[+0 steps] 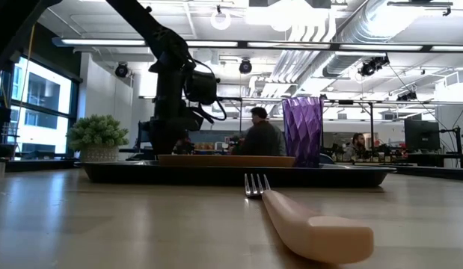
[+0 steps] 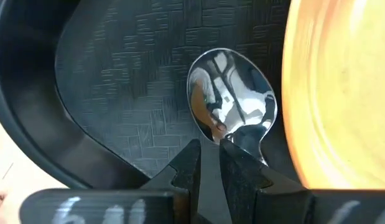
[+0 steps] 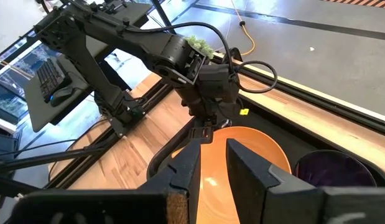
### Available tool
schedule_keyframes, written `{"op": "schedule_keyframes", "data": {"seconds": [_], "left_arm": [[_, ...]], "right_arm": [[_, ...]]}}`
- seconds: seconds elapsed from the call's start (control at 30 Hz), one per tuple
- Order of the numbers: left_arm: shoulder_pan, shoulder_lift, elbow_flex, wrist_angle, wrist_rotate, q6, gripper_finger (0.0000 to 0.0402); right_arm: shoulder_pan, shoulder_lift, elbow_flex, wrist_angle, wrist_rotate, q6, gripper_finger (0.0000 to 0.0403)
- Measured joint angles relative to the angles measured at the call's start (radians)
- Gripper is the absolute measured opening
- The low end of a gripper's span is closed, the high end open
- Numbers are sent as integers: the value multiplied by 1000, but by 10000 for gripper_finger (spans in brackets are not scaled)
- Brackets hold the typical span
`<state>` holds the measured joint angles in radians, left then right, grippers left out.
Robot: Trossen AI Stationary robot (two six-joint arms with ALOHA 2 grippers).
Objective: Pick and place plate/cup/fork/spoon on tray
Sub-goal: Put the yellow spoon to the left side of the orange plate on the black serving tray
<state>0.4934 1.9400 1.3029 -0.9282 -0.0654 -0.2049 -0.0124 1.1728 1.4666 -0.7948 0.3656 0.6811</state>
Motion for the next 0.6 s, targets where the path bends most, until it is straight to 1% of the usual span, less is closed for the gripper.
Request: {"op": "schedule_keyframes", "data": {"seconds": [0.37,0.6], "left_arm": [[-3,3,1,65,2,36,51],[-5,31,1,69,20,42,51]], "right_arm": [[0,0,0,0,-1,0,67],[0,0,0,0,-2,1,67]]}}
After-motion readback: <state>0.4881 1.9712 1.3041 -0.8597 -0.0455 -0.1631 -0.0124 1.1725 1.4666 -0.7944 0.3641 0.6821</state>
